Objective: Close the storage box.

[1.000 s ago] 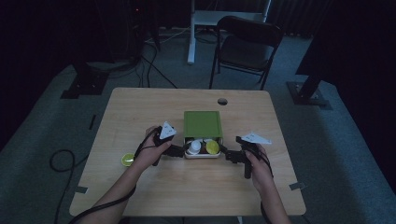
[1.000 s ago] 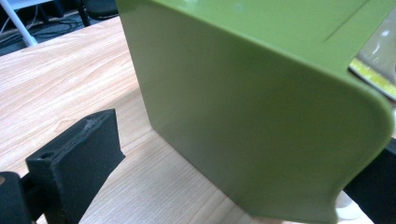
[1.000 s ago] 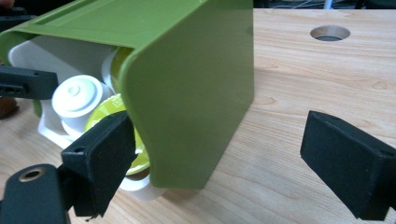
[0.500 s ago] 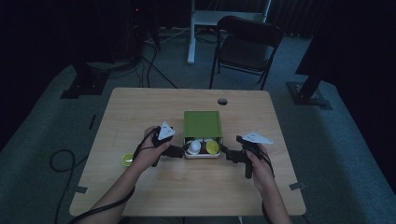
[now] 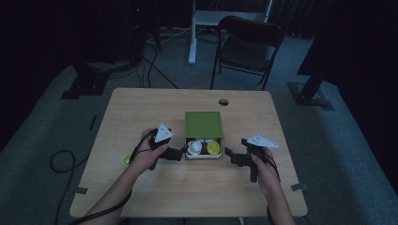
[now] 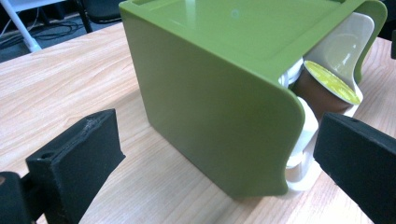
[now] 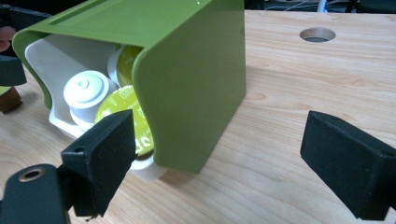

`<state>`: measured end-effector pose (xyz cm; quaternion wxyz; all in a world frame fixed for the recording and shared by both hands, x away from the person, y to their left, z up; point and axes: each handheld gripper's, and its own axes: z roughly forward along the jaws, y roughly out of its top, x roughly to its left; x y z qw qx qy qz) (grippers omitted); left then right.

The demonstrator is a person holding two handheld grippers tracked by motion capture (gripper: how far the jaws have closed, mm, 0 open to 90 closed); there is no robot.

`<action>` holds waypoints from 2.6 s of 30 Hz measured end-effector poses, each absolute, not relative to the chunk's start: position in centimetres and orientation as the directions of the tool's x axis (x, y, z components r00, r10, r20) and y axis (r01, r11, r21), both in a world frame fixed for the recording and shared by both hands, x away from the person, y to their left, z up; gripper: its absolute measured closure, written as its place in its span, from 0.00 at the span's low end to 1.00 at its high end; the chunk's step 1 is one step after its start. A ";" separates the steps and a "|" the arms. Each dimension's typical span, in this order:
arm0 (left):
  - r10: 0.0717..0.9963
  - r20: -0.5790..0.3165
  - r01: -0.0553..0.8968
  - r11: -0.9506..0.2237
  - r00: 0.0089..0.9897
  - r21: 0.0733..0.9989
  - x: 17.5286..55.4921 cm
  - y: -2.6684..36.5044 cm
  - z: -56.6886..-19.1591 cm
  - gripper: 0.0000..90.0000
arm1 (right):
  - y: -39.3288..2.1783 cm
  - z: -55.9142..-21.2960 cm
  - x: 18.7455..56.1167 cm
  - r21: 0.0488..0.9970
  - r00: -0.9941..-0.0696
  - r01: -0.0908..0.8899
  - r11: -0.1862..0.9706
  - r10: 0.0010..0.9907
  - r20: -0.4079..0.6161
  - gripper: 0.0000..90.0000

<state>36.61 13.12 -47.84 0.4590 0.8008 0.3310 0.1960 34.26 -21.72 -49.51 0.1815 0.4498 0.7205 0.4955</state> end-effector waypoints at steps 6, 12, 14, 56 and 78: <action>0.725 -0.003 0.368 -0.345 0.689 0.864 36.3 14.0 -48.4 0.01 | -22.6 -49.5 33.7 0.880 -0.515 0.465 0.099 0.838 0.179 0.11; 0.734 -0.005 0.377 -0.343 0.679 0.860 35.8 14.7 -48.7 0.01 | -23.3 -49.6 33.3 0.880 -0.504 0.467 0.092 0.845 0.179 0.11; 0.740 -0.006 0.382 -0.340 0.673 0.860 35.6 15.1 -48.9 0.01 | -23.6 -49.8 33.1 0.876 -0.492 0.476 0.076 0.849 0.193 0.11; 0.788 0.002 0.436 -0.343 0.616 0.832 30.7 20.0 -50.4 0.01 | -30.5 -52.9 28.6 0.848 -0.344 0.527 0.053 0.926 0.156 0.11; 0.868 0.001 0.488 -0.279 0.496 0.827 27.0 25.3 -50.7 0.01 | -32.8 -54.4 27.3 0.829 -0.247 0.558 0.023 0.959 0.140 0.11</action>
